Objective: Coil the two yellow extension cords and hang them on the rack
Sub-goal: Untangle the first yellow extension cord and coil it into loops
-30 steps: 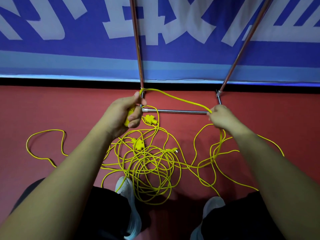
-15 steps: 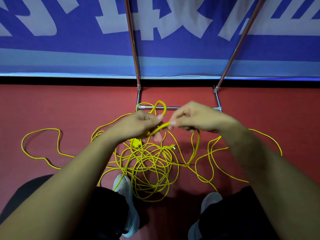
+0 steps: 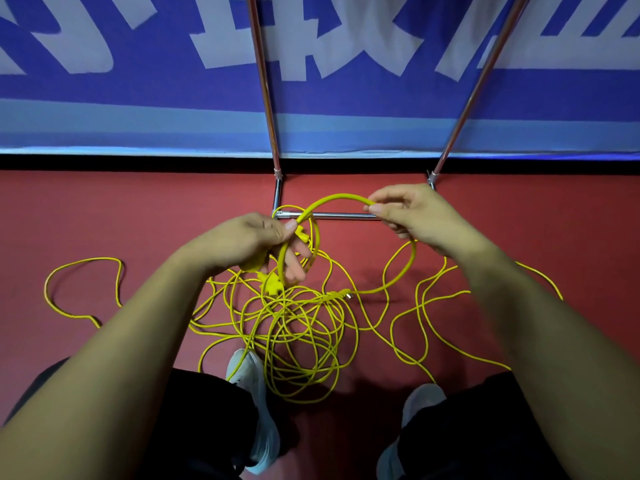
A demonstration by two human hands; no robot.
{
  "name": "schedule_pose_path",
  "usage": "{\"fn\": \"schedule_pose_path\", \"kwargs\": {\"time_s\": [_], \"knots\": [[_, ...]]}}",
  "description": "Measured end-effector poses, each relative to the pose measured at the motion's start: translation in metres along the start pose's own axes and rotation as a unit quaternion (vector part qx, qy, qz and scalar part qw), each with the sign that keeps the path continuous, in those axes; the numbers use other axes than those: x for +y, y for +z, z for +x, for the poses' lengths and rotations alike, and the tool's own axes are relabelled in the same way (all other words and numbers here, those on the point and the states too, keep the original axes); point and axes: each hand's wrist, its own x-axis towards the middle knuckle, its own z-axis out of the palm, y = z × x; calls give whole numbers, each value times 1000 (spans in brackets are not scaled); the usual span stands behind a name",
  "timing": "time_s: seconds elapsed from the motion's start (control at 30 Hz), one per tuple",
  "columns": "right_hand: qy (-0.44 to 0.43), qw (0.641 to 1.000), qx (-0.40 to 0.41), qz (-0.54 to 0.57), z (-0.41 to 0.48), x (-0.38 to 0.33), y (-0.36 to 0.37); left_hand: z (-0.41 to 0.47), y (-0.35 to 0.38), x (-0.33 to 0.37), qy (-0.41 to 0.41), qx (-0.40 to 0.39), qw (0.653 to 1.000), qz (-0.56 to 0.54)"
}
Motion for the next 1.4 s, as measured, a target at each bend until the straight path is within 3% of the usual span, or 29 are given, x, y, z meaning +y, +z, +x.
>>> {"fn": "schedule_pose_path", "kwargs": {"time_s": [0.1,0.27,0.47,0.57,0.67,0.83,1.0,1.1,1.2,1.3,1.4], "knots": [[-38,995,5,-96,-4,-8,-5,-2,-1,-3,11,19,1000,4],[-65,982,-61,-168,-12,-23,8,4,2,-12,-4,29,983,-179],[-151,974,-59,-160,-16,-39,56,13,24,-10,0,-19,991,-133],[-107,978,-43,-175,-10,-32,37,11,17,-4,42,20,988,-147],[-35,952,-93,-289,-6,-9,8,6,1,-3,41,69,970,-231],[-31,992,-44,-113,-4,1,10,2,1,-4,-19,62,982,-178],[-111,975,-66,-179,-13,-30,35,7,18,-4,-27,-13,984,-176],[-175,962,-22,-207,-14,-42,51,9,28,-7,-8,-38,988,-151],[-141,973,11,-183,-5,-32,35,8,21,-3,21,-21,973,-229],[-68,975,-50,-207,0,-9,10,8,11,-1,22,4,956,-294],[-46,978,-75,-189,-1,3,4,7,6,-3,15,27,959,-282]]}}
